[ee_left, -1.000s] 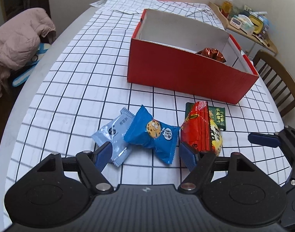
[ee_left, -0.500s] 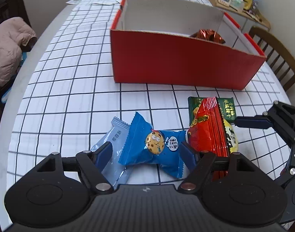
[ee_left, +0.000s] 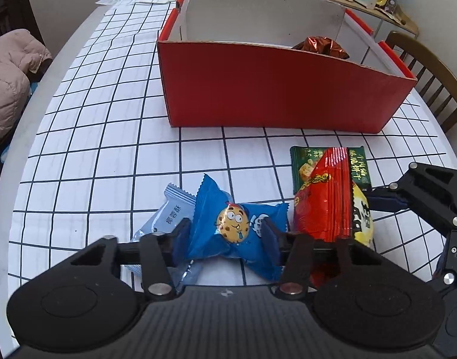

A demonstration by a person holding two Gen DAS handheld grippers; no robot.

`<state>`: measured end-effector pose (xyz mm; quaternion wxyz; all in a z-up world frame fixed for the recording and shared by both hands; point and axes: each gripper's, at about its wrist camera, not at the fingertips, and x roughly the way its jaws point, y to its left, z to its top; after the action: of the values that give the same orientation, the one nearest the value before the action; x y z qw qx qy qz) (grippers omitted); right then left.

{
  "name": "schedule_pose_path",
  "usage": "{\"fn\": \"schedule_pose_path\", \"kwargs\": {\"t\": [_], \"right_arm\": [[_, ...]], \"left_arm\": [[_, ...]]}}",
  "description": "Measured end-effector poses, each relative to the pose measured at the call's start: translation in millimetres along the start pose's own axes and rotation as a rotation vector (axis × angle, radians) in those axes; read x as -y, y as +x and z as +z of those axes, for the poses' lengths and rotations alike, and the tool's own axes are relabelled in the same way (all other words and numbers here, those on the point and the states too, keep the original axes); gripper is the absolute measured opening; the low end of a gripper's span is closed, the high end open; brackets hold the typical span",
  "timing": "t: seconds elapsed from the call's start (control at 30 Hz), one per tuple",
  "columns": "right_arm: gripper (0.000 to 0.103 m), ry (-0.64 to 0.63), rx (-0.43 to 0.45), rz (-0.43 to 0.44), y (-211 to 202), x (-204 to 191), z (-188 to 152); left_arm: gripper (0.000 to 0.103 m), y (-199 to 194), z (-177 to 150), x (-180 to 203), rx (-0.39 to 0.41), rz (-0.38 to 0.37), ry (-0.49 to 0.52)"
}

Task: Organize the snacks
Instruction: 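Grasp the blue cookie packet with the left gripper while the right grasps the red-yellow chip bag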

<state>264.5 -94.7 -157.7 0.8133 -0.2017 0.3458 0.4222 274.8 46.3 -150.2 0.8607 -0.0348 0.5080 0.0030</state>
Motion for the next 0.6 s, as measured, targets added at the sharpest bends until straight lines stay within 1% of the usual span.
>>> {"fn": "schedule_pose_path", "kwargs": {"t": [0.07,0.23,0.37,0.6], "right_arm": [[0.067,0.01,0.004,-0.016,-1,-1,-1],[0.063,0.04,0.016,-0.059,-6,-3,-3],[0.062,0.069,0.025,-0.076,-13,-5,-6],[0.061,0.117,0.046,-0.107,-36,-11,-13]], "left_arm": [[0.041,-3,-1,1,0.009,0.003,0.001],[0.036,-8,-4,2,0.017,0.004,-0.034],[0.027,-14,-6,2,0.023,0.013,-0.06],[0.02,-25,-15,0,0.029,0.003,-0.123]]}}
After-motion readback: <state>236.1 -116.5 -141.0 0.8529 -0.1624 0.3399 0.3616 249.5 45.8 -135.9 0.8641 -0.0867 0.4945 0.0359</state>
